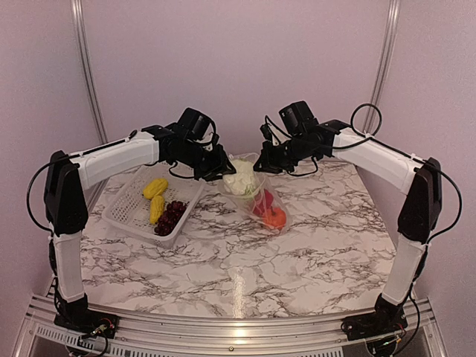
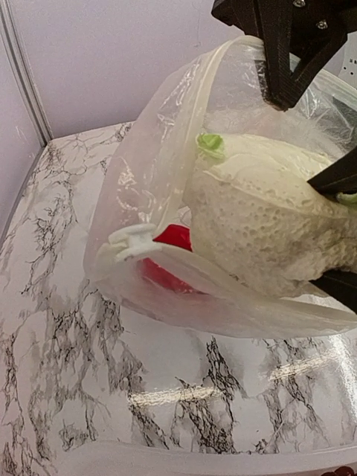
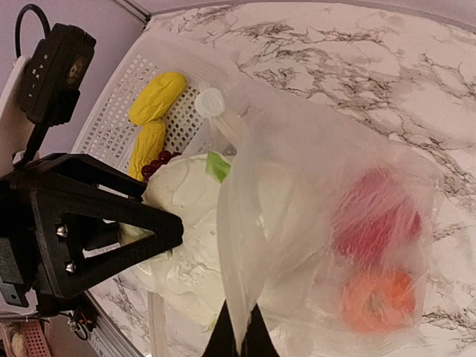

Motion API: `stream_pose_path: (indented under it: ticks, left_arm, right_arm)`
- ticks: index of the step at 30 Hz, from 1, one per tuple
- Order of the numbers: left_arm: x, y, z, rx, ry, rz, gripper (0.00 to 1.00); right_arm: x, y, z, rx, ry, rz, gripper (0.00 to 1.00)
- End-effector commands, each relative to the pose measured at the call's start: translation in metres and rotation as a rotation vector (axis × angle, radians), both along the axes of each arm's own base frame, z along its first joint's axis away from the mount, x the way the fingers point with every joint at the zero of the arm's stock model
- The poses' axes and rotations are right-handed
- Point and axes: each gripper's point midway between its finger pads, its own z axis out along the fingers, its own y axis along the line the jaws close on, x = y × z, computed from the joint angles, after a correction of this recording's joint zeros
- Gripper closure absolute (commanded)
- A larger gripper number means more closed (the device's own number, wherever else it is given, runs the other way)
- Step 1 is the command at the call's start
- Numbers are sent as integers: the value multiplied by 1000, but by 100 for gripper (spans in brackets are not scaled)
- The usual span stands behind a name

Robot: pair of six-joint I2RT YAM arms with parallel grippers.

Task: Place the food in the zip-top bag and seal the zipper
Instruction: Place the fake vegetable in the zipper food storage bag.

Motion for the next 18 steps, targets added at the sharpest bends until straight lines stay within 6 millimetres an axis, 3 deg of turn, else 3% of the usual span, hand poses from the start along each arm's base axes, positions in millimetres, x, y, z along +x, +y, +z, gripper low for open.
stream_pose_path:
  ticks: [1, 9, 12, 18]
  left_arm:
    - [-4, -5, 7, 38, -5, 6, 100]
    - [-29, -11, 31, 11, -60, -104, 100]
    - [-32, -8, 27, 27, -50, -113, 100]
    - [-19, -12, 13, 40, -15, -55, 100]
  right_arm:
    - [-2, 0, 25, 33, -54, -12, 100]
    - [2, -8, 29, 25, -74, -37, 100]
    - [2, -8, 28, 25, -73, -37, 100]
    - [-1, -1, 29, 48, -59, -14, 100]
